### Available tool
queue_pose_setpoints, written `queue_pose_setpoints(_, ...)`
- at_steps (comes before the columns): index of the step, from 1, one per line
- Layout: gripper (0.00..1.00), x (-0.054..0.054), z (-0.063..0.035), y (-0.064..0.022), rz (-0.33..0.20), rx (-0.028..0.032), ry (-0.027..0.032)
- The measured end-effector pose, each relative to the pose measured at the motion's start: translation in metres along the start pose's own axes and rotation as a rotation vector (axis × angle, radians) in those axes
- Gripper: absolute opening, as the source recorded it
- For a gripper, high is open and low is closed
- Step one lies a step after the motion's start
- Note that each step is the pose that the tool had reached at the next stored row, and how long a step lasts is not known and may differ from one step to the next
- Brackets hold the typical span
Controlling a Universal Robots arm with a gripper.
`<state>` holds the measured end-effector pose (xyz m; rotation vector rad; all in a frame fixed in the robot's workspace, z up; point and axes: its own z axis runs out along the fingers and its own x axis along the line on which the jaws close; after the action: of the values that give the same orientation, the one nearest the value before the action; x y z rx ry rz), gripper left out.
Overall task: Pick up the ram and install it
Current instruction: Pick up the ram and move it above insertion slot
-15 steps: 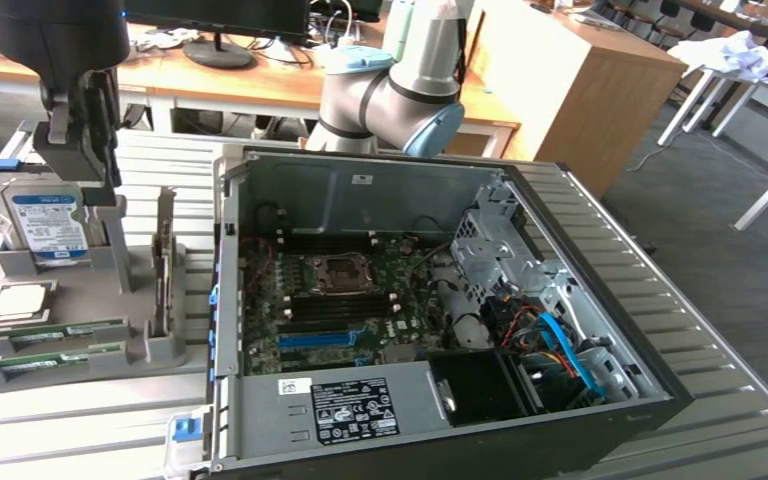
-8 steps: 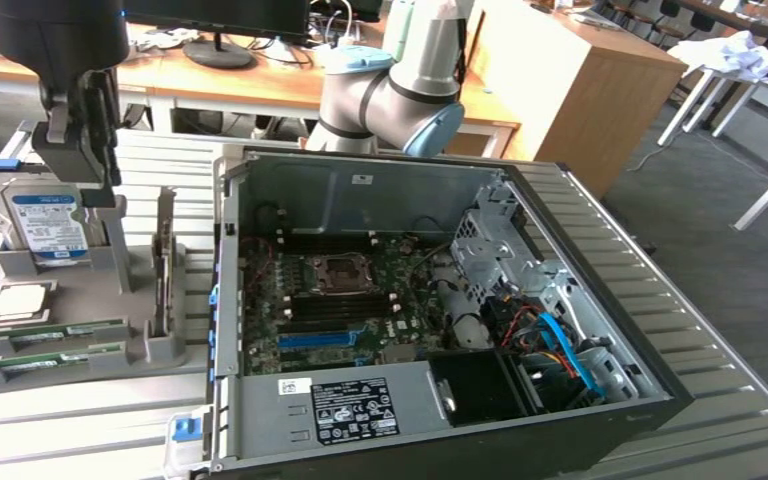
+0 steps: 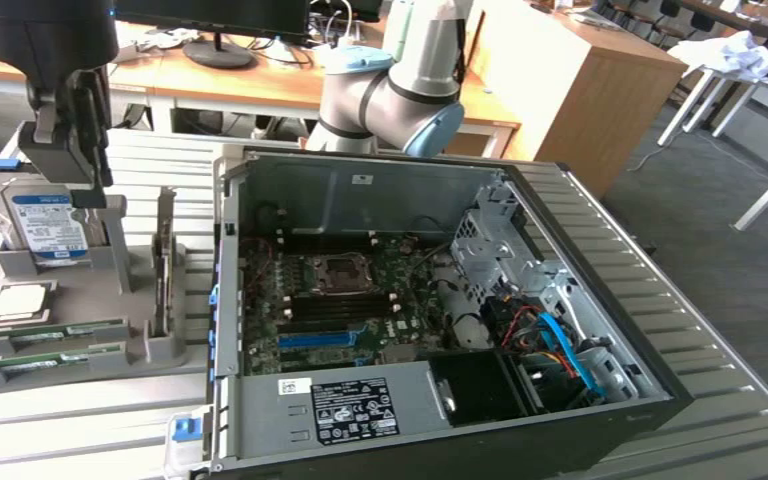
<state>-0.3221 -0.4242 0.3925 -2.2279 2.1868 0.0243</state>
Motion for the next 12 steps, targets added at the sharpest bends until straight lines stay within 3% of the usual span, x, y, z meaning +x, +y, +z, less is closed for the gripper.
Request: queue_pose_setpoints(12,0.36,0.0036,0.0060,0.0036,0.000,0.0000,0.0002)
